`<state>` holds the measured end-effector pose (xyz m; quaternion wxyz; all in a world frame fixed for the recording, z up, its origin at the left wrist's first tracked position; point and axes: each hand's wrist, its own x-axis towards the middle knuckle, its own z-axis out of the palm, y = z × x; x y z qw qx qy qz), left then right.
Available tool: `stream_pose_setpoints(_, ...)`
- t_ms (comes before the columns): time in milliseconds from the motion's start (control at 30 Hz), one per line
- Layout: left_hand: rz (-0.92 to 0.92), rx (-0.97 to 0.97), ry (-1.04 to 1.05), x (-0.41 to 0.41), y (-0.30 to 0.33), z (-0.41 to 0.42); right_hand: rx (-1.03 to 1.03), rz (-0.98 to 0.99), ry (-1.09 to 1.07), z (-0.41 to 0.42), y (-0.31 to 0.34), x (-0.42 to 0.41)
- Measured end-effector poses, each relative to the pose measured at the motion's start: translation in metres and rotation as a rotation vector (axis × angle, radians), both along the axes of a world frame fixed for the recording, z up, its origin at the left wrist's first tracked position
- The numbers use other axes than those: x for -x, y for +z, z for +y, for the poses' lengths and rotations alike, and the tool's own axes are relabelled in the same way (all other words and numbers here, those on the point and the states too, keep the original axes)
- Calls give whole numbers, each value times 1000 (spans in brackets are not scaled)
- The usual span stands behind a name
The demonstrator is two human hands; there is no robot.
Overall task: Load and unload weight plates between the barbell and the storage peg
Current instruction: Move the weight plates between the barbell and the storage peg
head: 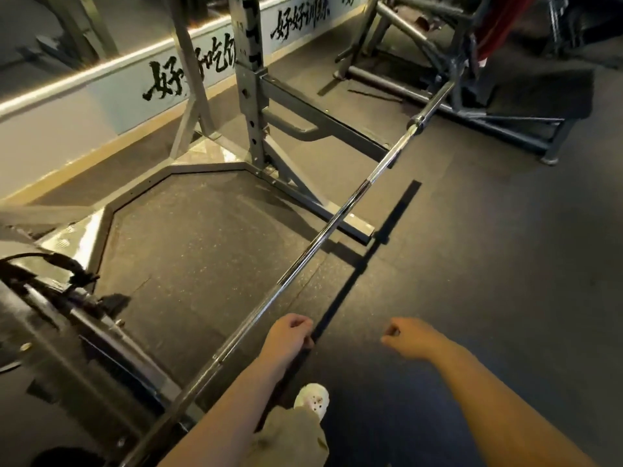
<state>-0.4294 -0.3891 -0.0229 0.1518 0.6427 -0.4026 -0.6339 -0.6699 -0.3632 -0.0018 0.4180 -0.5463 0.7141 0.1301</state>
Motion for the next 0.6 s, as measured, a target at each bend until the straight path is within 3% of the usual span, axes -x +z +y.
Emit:
stream_pose_setpoints(133, -21, 3, 66, 44, 9, -57, -41, -115, -55, -38, 0, 43)
stream_pose_setpoints(400, -25, -42, -57, 173, 1, -144, 12, -291, -143, -154, -8, 163)
stream_pose_setpoints(600, -97, -72, -27, 283, -3, -218, 98, -266, -214, -247, 3, 295)
